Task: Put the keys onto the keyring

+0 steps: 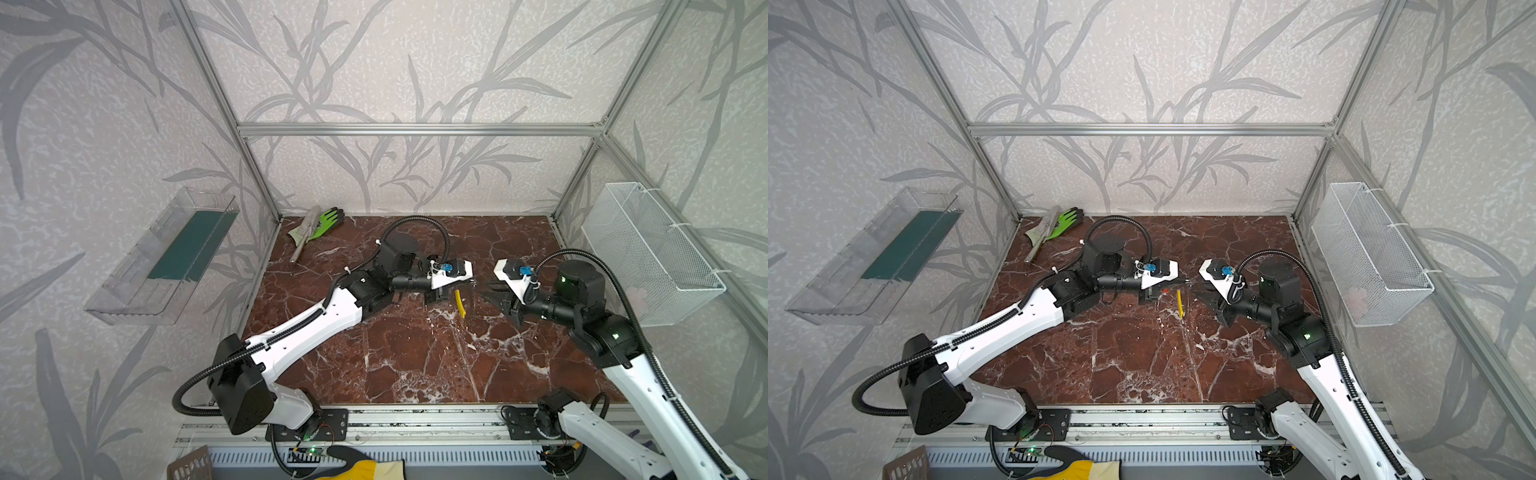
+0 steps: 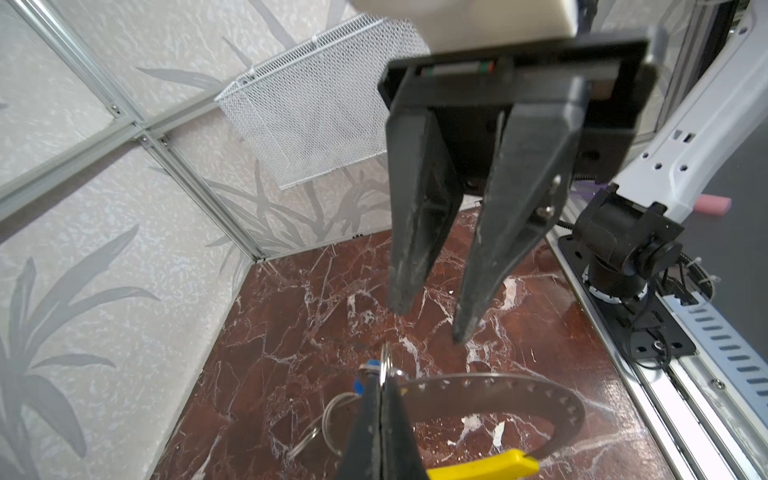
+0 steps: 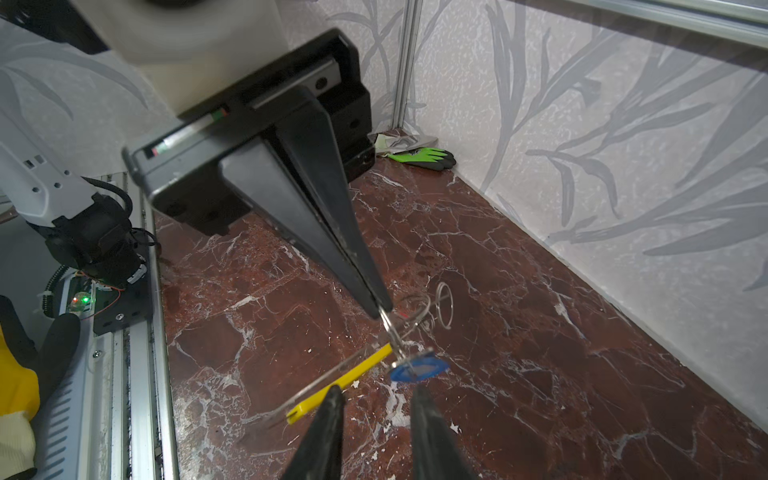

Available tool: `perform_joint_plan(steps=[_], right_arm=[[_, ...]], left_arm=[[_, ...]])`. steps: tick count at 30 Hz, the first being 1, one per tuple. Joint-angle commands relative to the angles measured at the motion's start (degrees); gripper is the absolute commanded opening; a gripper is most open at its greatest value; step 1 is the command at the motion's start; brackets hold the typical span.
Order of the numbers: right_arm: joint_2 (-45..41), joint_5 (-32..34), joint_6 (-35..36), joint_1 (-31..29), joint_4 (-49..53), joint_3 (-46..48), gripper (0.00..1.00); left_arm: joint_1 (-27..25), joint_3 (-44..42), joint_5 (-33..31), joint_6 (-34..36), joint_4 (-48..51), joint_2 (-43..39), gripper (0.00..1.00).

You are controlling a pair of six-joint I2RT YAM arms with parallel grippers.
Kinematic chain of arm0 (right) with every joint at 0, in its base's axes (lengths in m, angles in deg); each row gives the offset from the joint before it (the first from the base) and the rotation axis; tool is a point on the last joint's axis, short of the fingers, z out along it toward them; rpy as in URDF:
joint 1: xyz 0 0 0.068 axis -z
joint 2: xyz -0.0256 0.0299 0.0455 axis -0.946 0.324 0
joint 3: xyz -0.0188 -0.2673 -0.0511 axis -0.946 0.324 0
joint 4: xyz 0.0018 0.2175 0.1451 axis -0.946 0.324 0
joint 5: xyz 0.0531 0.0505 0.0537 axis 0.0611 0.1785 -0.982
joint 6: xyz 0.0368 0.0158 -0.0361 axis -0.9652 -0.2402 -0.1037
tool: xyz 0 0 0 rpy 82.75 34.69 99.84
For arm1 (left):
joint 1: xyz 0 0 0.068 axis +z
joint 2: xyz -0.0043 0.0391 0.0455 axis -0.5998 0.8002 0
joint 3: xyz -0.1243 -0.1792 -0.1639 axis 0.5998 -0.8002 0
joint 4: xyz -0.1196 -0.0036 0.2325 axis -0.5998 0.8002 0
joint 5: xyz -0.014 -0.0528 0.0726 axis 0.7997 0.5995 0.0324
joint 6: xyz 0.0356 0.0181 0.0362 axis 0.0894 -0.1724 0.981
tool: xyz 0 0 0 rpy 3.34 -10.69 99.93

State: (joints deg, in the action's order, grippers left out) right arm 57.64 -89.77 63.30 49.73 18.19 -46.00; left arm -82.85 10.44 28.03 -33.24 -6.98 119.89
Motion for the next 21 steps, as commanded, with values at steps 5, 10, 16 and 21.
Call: perform_joint_plan(steps=[5, 10, 16, 21], right_arm=[[1.0, -2.6, -4.5, 0.2, -6.1, 1.0, 0.28], [2.1, -2.2, -5.0, 0.2, -6.8, 0.7, 0.28], [3.1, -3.5, -5.4, 0.2, -8.3, 1.0, 0.18], [3.1, -4.2, -4.7, 0.2, -7.8, 0.9, 0.14]], left_arm=[[0.2, -2.4, 3.4, -5.4, -10.2, -2.7, 0.0], [0.8, -4.0, 4.0, -8.3, -14.5, -3.1, 0.0], [1.1, -4.6, 4.7, -10.9, -18.7, -3.0, 0.0], [2.0, -5.3, 5.8, -14.5, -22.9, -2.4, 0.0]])
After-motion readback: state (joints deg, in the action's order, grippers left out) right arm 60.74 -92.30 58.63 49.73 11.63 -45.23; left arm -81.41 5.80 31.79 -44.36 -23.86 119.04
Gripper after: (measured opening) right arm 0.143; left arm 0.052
